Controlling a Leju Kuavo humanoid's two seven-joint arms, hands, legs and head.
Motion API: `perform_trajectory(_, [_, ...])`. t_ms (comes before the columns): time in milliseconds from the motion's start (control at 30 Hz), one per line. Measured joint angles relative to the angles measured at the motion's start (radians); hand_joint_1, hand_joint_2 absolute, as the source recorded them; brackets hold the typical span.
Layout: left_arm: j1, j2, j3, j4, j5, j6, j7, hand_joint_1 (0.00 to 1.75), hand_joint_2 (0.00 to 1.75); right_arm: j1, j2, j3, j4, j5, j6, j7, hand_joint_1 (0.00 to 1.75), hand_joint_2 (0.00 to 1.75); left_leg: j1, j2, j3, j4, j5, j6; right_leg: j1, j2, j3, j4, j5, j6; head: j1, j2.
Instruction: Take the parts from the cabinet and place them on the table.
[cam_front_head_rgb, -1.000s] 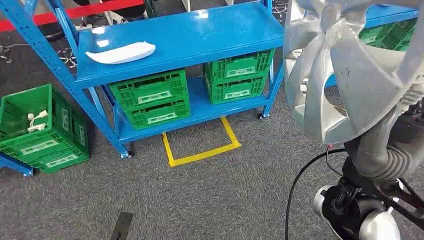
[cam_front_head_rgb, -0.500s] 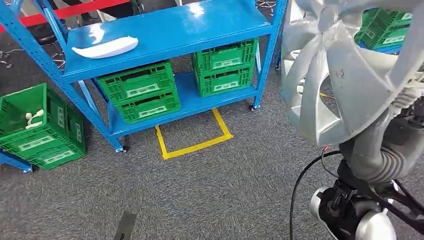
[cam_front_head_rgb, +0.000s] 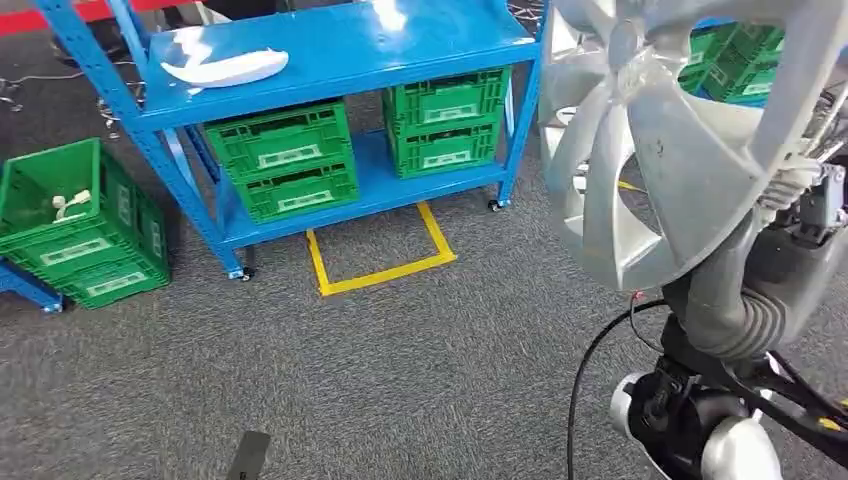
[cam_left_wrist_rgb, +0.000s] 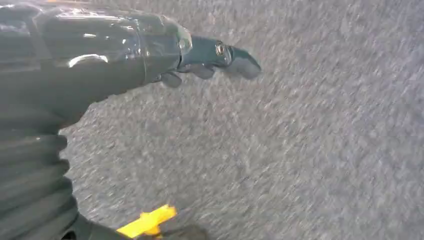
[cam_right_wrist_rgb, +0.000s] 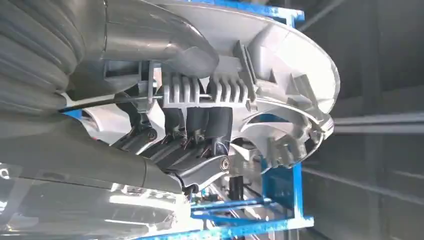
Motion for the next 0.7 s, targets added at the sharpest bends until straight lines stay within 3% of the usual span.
perform_trajectory(33, [0.0, -0.003, 0.0, 0.0, -0.001, 0.0, 0.0, 0.0, 1.75, -0.001, 0.001, 0.003, 0.002, -0.003, 0.0, 0.0, 1.75, 1.75, 0.0, 0.001, -0.02, 0.004, 0.012, 0.004, -0.003, 0.0, -0.009, 0.084, -0.065, 0.005, 0.002, 0.0])
perform_trajectory(67, [0.0, -0.005, 0.0, 0.0, -0.001, 0.0, 0.0, 0.0, 1.75, 0.0, 0.001, 0.005, 0.004, -0.004, 0.0, 0.0, 1.75, 1.75, 0.0, 0.002, -0.04, 0.008, 0.025, 0.003, -0.004, 0.001, -0.011, 0.152, -0.093, 0.009, 0.003, 0.0])
perform_trajectory(100, [0.001, -0.005, -0.001, 0.0, -0.001, 0.0, 0.0, 0.0, 1.75, 0.0, 0.001, 0.009, 0.008, -0.005, 0.0, 0.0, 1.75, 1.75, 0.0, 0.004, -0.063, 0.015, 0.038, 0.002, -0.006, 0.001, -0.008, 0.203, -0.082, 0.011, 0.007, 0.0])
perform_trajectory(133, [0.002, -0.005, -0.001, 0.0, -0.001, 0.0, 0.001, 0.0, 1.75, 0.0, 0.001, 0.011, 0.009, -0.005, 0.0, 0.0, 1.75, 1.75, 0.0, 0.006, -0.086, 0.023, 0.049, 0.0, -0.009, 0.001, 0.003, 0.22, -0.041, 0.013, 0.009, 0.0])
perform_trajectory(167, [0.003, -0.006, 0.0, 0.0, -0.001, -0.002, 0.002, 0.0, 1.75, 0.001, 0.001, 0.011, 0.012, -0.005, 0.0, 0.0, 1.75, 1.75, 0.001, 0.01, -0.112, 0.032, 0.061, -0.003, -0.013, 0.0, 0.033, 0.198, 0.011, 0.014, 0.015, 0.0])
perform_trajectory(200, [0.005, -0.007, 0.0, 0.0, -0.001, -0.003, 0.004, 0.0, 1.75, 0.002, 0.001, 0.011, 0.013, -0.005, 0.0, 0.0, 1.75, 1.75, 0.001, 0.011, -0.134, 0.04, 0.07, -0.006, -0.015, 0.0, 0.077, 0.144, 0.04, 0.015, 0.016, 0.0])
perform_trajectory(233, [0.006, -0.007, 0.0, 0.0, -0.001, -0.004, 0.006, 0.0, 1.75, 0.002, 0.001, 0.012, 0.014, -0.005, 0.0, 0.001, 1.75, 1.75, 0.001, 0.012, -0.15, 0.048, 0.079, -0.01, -0.018, 0.001, 0.144, 0.058, 0.034, 0.015, 0.018, 0.0])
perform_trajectory(267, [0.006, -0.007, -0.001, 0.0, -0.001, -0.004, 0.006, 0.0, 1.75, 0.001, 0.001, 0.012, 0.016, -0.005, 0.0, 0.002, 1.75, 1.75, -0.005, 0.012, -0.161, 0.056, 0.084, -0.015, -0.018, 0.004, 0.226, -0.04, 0.003, 0.014, 0.023, 0.0])
perform_trajectory(300, [0.006, -0.008, 0.0, 0.0, -0.001, -0.005, 0.008, 0.0, 1.75, 0.001, 0.001, 0.012, 0.016, -0.005, 0.0, 0.003, 1.75, 1.75, -0.005, 0.015, -0.17, 0.062, 0.092, -0.019, -0.017, 0.007, 0.274, -0.134, -0.027, 0.001, 0.023, 0.0])
perform_trajectory(333, [0.005, -0.008, 0.0, 0.0, 0.001, -0.006, 0.015, 0.0, 1.75, 0.001, 0.002, 0.013, 0.018, -0.002, 0.0, 0.005, 1.75, 1.75, -0.005, 0.018, -0.181, 0.063, 0.105, -0.025, -0.013, 0.007, 0.266, -0.147, -0.038, -0.005, 0.02, 0.0])
perform_trajectory(400, [0.012, -0.007, 0.0, 0.001, 0.006, -0.017, 0.054, 0.0, 1.75, 0.007, 0.002, 0.016, 0.021, 0.026, 0.0, 0.012, 1.75, 1.75, -0.004, 0.022, -0.193, 0.062, 0.124, -0.037, -0.01, 0.007, 0.244, -0.138, -0.022, -0.021, 0.02, 0.0])
perform_trajectory(433, [0.016, -0.007, 0.0, 0.001, 0.005, -0.021, 0.066, 0.0, 1.75, 0.011, 0.003, 0.018, 0.024, 0.045, 0.0, 0.021, 1.75, 1.75, 0.002, 0.02, -0.199, 0.071, 0.107, -0.043, -0.017, 0.002, 0.236, -0.141, -0.01, -0.029, 0.019, 0.0])
perform_trajectory(467, [0.02, -0.007, -0.001, 0.001, 0.005, -0.024, 0.073, 0.0, 1.75, 0.019, 0.005, 0.021, 0.028, 0.06, 0.0, 0.029, 1.75, 1.75, 0.004, 0.015, -0.215, 0.099, 0.056, -0.054, -0.017, 0.002, 0.228, -0.141, 0.001, -0.035, 0.013, 0.0])
perform_trajectory(500, [0.022, -0.007, -0.001, 0.001, 0.005, -0.026, 0.074, 0.0, 1.75, 0.023, 0.008, 0.024, 0.031, 0.064, 0.0, 0.029, 1.75, 1.75, 0.009, 0.008, -0.234, 0.158, -0.006, -0.061, -0.017, 0.001, 0.217, -0.141, 0.01, -0.041, 0.006, 0.0])
perform_trajectory(533, [0.024, -0.008, -0.001, 0.001, 0.005, -0.028, 0.074, 0.0, 1.75, 0.027, 0.013, 0.032, 0.036, 0.068, 0.0, 0.03, 1.75, 1.75, 0.013, 0.005, -0.255, 0.229, -0.056, -0.067, -0.016, 0.0, 0.207, -0.14, 0.019, -0.041, 0.004, 0.0])
perform_trajectory(567, [0.025, -0.008, -0.001, 0.001, 0.005, -0.03, 0.074, 0.0, 1.75, 0.037, 0.018, 0.038, 0.043, 0.075, -0.004, 0.03, 1.75, 1.75, 0.015, 0.004, -0.273, 0.298, -0.085, -0.072, -0.016, -0.002, 0.195, -0.139, 0.027, -0.041, 0.002, 0.0])
perform_trajectory(600, [0.03, -0.008, -0.001, 0.001, 0.008, -0.032, 0.074, 0.0, 1.75, 0.048, 0.024, 0.043, 0.053, 0.098, -0.011, 0.032, 1.75, 1.75, 0.017, 0.004, -0.282, 0.349, -0.082, -0.075, -0.016, -0.012, 0.181, -0.137, 0.035, -0.042, -0.002, 0.0])
perform_trajectory(633, [0.034, -0.008, -0.001, 0.001, 0.01, -0.033, 0.072, 0.0, 1.75, 0.057, 0.027, 0.046, 0.064, 0.128, -0.021, 0.037, 1.75, 1.75, 0.02, 0.005, -0.271, 0.357, -0.053, -0.077, -0.016, -0.014, 0.168, -0.133, 0.042, -0.041, -0.005, 0.0])
perform_trajectory(667, [0.039, -0.008, -0.001, 0.002, 0.013, -0.034, 0.071, 0.0, 1.75, 0.064, 0.03, 0.052, 0.074, 0.15, -0.028, 0.043, 1.75, 1.75, 0.021, 0.007, -0.241, 0.327, -0.015, -0.078, -0.017, -0.021, 0.155, -0.126, 0.046, -0.038, -0.006, 0.0])
perform_trajectory(700, [0.042, -0.008, -0.001, 0.002, 0.014, -0.036, 0.069, 0.0, 1.75, 0.071, 0.031, 0.058, 0.081, 0.175, -0.035, 0.048, 1.75, 1.75, 0.021, 0.018, -0.187, 0.258, 0.017, -0.077, -0.018, -0.028, 0.146, -0.119, 0.048, -0.036, -0.007, 0.0])
